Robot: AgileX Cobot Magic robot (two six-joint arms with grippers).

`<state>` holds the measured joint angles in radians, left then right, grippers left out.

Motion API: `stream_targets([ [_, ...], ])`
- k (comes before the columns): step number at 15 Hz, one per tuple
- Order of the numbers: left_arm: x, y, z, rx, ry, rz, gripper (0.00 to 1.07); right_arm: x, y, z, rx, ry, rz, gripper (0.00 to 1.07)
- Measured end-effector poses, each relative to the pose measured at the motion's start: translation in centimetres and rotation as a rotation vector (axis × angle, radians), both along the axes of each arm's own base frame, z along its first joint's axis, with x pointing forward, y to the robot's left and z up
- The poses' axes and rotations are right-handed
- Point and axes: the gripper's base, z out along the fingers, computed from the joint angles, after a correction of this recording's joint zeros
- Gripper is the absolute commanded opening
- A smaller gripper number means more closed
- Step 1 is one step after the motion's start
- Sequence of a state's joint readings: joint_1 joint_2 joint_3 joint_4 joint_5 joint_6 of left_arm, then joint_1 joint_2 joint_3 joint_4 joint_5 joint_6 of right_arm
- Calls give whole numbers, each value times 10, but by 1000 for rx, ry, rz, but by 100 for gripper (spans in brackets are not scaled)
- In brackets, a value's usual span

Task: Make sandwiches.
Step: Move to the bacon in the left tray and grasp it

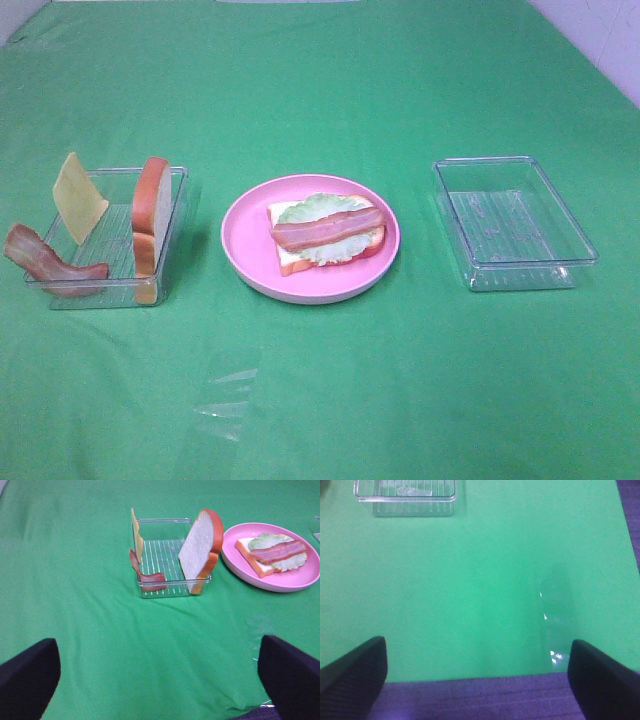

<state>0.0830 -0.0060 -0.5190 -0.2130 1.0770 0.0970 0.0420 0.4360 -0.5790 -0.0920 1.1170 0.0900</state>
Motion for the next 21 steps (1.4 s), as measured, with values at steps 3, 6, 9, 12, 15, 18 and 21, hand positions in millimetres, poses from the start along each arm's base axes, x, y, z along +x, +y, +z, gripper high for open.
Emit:
stream_targets([
  [3,0,0,0,0,0,0,101,-26,-1,-25,5,-92,1,96],
  [6,0,0,0,0,0,0,101,-49,-2,-26,14,-262,6,96],
  [9,0,0,0,0,0,0,101,-57,-2,-27,13,-324,11,96],
  [12,0,0,0,0,0,0,101,-57,-2,-27,13,-324,11,96],
  [15,0,0,0,0,0,0,101,-57,-2,-27,13,-324,11,96],
  [18,0,0,0,0,0,0,101,-57,-2,-27,13,-324,11,96],
  [21,0,0,0,0,0,0,101,-57,-2,-27,13,-324,11,96],
])
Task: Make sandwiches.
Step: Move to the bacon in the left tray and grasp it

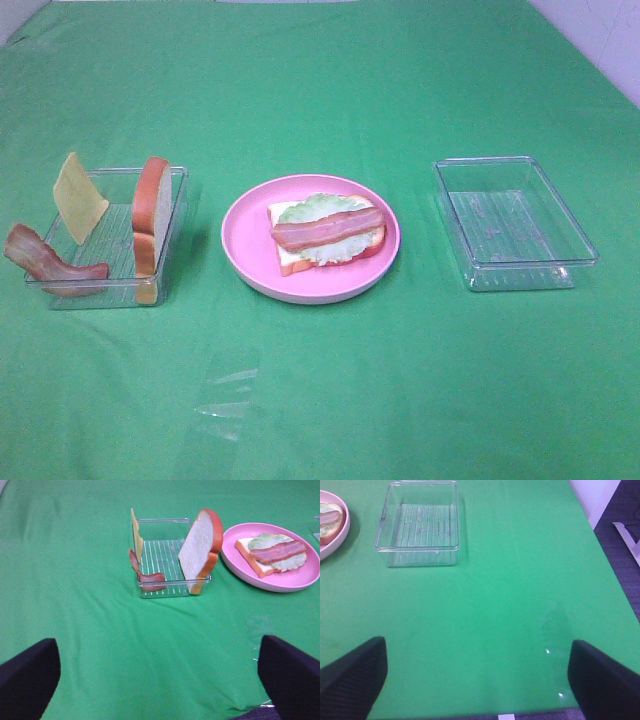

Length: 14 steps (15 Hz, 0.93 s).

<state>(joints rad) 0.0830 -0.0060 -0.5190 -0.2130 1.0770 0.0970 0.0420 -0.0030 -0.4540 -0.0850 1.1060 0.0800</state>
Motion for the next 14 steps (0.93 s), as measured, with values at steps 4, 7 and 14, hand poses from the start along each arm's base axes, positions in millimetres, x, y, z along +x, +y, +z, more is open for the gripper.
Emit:
stream_targets([
  [4,0,0,0,0,0,0,101,0,0,0,0,0,0,96],
  [7,0,0,0,0,0,0,101,0,0,0,0,0,0,96],
  [14,0,0,0,0,0,0,101,0,0,0,0,0,0,95],
])
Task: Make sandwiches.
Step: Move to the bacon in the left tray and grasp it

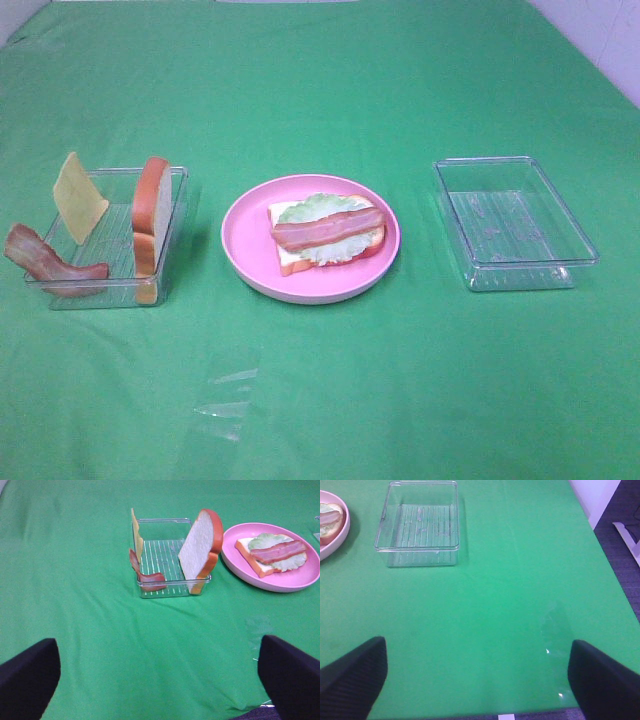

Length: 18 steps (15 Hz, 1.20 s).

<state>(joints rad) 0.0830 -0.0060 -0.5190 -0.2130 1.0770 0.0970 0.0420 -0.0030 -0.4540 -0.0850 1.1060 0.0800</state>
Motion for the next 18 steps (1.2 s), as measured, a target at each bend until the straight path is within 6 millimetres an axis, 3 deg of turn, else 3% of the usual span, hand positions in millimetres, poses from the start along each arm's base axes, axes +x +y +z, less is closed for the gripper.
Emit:
stream_targets([
  [5,3,0,2,-16,16,8,101,0,0,0,0,0,0,95],
  [7,16,3,19,-48,10,46,101,0,0,0,0,0,0,95],
  [8,34,8,35,-68,-6,93,101,0,0,0,1,0,1,95],
  [12,104,16,62,-104,110,145,101,0,0,0,1,0,1,95],
  [16,172,21,77,-104,262,149,101,0,0,0,1,0,1,95],
  [17,209,24,77,-88,359,137,101,0,0,0,1,0,1,95],
  [18,222,25,73,-80,397,130,101,0,0,0,1,0,1,95],
])
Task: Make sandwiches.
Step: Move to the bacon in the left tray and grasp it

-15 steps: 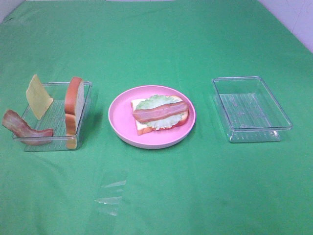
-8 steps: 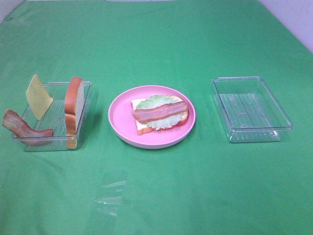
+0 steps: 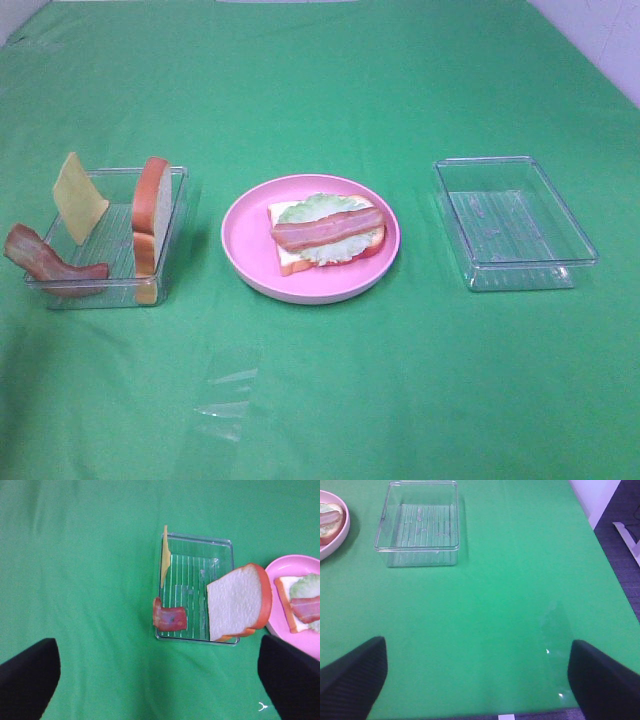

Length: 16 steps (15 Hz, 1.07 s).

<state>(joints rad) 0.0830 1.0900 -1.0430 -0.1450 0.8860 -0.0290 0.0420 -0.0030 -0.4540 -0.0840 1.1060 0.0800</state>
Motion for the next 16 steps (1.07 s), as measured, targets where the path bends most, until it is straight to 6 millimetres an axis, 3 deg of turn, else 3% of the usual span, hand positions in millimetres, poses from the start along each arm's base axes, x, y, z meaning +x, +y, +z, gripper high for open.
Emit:
stream_targets([
  [4,71,6,-56,-2,265,-35,101,0,0,0,0,0,0,95],
  [6,90,7,-81,-12,353,-37,101,0,0,0,0,0,0,95],
  [7,109,7,-108,-36,431,-37,101,0,0,0,0,0,0,95],
  [12,131,7,-152,-64,507,-59,101,0,0,0,0,0,0,95],
  [16,137,6,-174,-86,546,-55,101,0,0,0,0,0,0,95],
])
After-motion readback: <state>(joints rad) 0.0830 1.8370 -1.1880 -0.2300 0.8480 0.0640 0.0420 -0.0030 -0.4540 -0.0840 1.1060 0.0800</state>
